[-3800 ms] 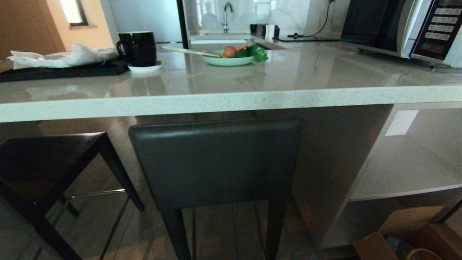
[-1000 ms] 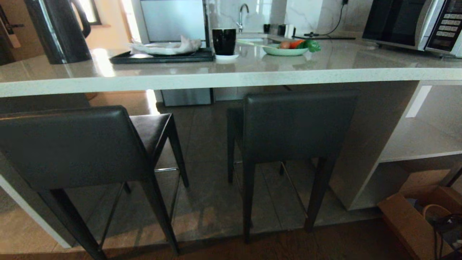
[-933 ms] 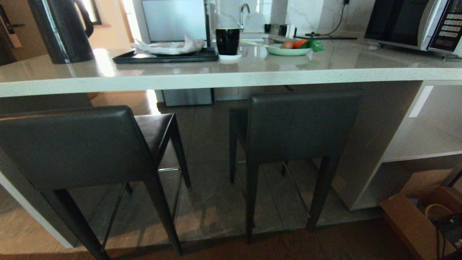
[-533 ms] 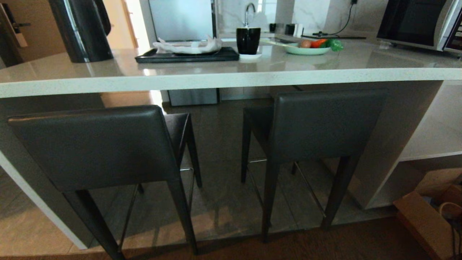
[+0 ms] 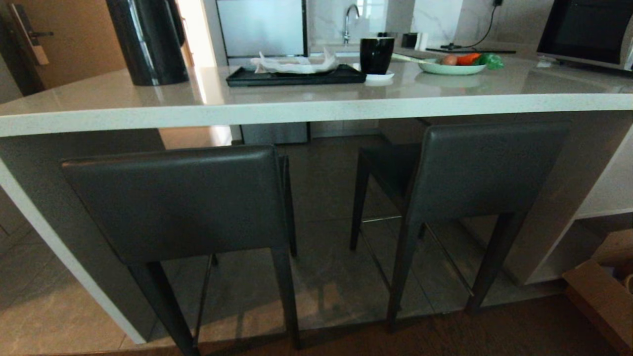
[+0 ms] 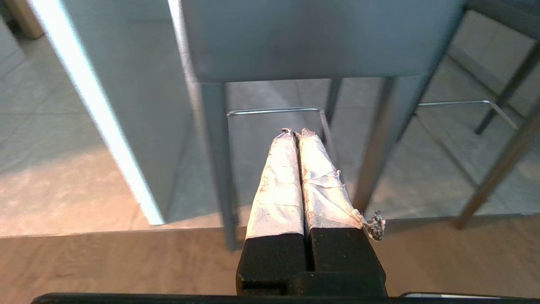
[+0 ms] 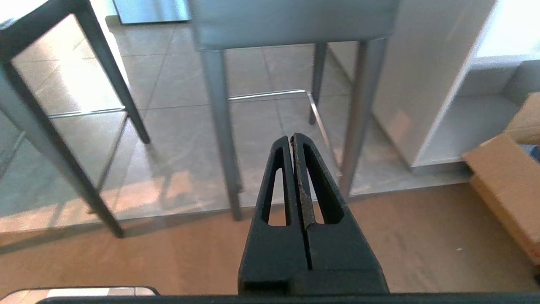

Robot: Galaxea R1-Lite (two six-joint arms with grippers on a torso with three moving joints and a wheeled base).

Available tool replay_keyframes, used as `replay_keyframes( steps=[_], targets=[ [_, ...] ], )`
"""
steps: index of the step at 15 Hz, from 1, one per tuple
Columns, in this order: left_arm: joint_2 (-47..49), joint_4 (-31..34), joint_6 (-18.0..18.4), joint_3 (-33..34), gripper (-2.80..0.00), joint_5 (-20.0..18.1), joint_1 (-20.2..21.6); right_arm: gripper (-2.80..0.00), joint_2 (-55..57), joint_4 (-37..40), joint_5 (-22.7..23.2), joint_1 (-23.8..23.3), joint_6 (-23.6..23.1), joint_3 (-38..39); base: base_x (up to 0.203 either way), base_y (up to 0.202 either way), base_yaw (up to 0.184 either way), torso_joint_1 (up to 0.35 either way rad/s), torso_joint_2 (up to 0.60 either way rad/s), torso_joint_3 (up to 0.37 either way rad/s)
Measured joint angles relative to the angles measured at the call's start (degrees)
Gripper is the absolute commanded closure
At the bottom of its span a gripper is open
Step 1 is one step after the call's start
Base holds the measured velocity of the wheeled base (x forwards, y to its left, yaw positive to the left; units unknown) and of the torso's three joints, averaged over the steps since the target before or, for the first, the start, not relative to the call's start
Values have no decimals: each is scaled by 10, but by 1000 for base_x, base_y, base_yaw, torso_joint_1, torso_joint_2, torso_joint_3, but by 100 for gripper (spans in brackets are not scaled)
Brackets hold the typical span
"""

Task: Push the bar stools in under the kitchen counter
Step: Pull the gray chair out from under the dining table

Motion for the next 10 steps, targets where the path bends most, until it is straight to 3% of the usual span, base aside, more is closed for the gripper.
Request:
replay_keyframes(
  steps=[10],
  targets=[
    [0, 0, 0, 0, 0, 0, 0, 0, 0, 0, 2, 0, -10, 0, 0, 197, -3, 3, 2, 3]
  ],
)
